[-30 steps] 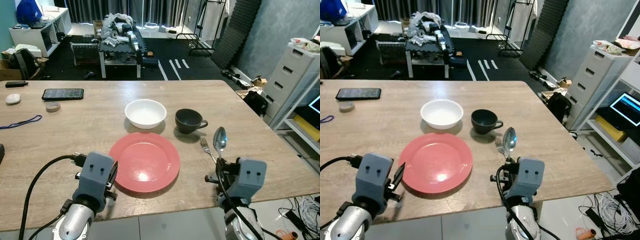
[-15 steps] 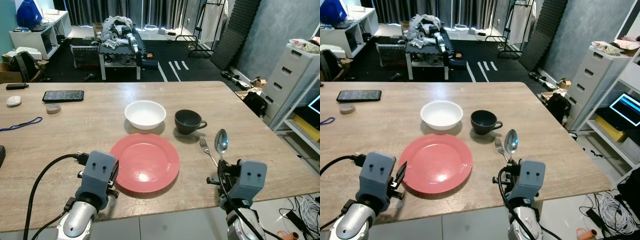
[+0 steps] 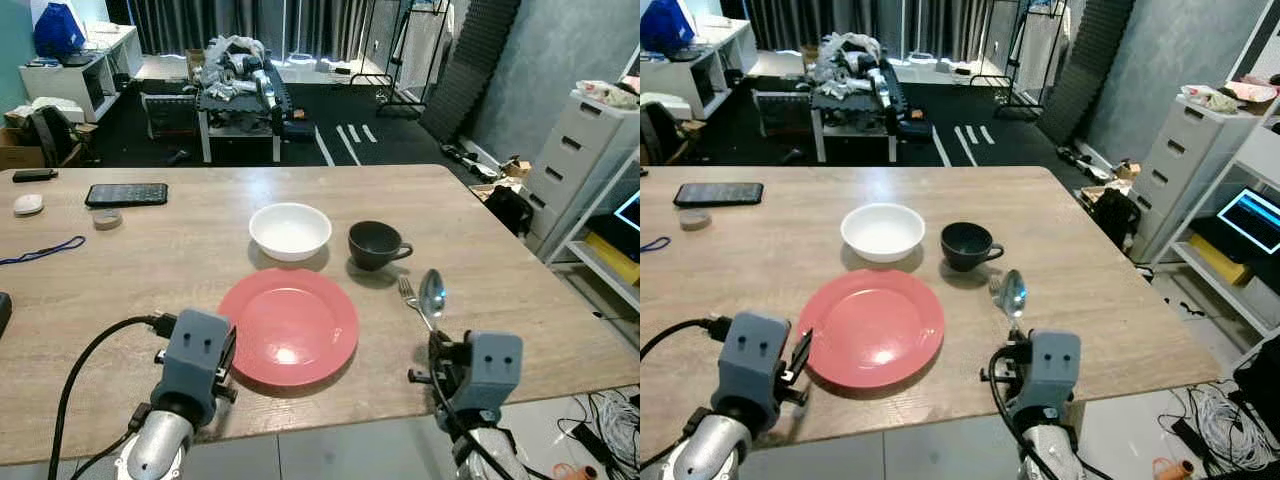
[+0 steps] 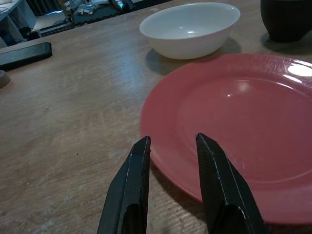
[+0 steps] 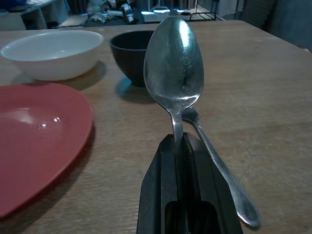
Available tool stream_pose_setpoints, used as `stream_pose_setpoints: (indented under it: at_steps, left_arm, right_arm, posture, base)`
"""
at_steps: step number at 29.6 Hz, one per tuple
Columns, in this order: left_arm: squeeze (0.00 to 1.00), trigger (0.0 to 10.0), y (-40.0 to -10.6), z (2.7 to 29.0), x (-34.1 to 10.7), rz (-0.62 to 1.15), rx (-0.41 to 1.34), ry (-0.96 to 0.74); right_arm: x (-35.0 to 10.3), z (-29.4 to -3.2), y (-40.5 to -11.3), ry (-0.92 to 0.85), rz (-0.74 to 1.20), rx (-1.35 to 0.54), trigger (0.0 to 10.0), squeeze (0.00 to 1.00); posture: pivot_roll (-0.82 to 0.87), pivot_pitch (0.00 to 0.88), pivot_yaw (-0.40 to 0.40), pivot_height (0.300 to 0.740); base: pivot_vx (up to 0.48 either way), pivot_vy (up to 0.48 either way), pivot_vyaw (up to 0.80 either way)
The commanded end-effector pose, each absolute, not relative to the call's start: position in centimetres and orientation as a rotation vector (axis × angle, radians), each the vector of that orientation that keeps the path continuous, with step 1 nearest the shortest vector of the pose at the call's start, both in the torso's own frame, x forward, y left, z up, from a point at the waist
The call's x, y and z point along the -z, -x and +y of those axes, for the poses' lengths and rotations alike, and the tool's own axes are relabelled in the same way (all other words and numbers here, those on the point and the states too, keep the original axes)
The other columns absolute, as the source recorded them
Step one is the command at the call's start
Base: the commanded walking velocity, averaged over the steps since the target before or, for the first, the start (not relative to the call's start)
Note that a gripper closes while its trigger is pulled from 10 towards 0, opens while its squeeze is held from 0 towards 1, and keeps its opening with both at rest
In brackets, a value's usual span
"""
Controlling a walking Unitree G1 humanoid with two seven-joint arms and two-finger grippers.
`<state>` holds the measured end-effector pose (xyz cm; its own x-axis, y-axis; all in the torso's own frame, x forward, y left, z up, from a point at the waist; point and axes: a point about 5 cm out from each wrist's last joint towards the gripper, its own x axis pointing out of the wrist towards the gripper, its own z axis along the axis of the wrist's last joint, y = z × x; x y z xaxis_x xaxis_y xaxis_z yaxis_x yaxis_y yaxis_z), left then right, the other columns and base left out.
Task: Setting the table
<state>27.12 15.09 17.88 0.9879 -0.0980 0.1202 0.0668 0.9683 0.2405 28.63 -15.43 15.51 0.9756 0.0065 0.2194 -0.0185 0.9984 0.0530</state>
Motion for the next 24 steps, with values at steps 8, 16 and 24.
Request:
stream_pose_setpoints:
  at_steps: [8, 16, 24]
  left_arm:
    - [0.0, 10.0, -26.92, 15.16, -17.63, -0.133, 0.065, -0.225]
    - [0.0, 10.0, -26.97, 15.23, -17.61, -0.132, 0.061, -0.22]
    - [0.0, 10.0, -27.01, 15.15, -17.56, -0.133, 0.061, -0.218]
  right_arm:
    - [-15.35, -15.37, -28.74, -0.061, -0.224, -0.016, 10.0, 0.0]
    - [-15.21, -15.48, -28.74, -0.066, -0.219, -0.008, 10.0, 0.0]
    - [-15.16, -15.54, -28.81, -0.064, -0.217, -0.007, 10.0, 0.0]
  posture:
    - [0.05, 0.124, 0.016, 0.74]
    - [0.04, 0.124, 0.017, 0.74]
    - [0.04, 0.123, 0.014, 0.74]
  base:
    - [0.0, 0.0, 0.0]
    - [0.0, 0.0, 0.0]
    - [0.0, 0.0, 0.0]
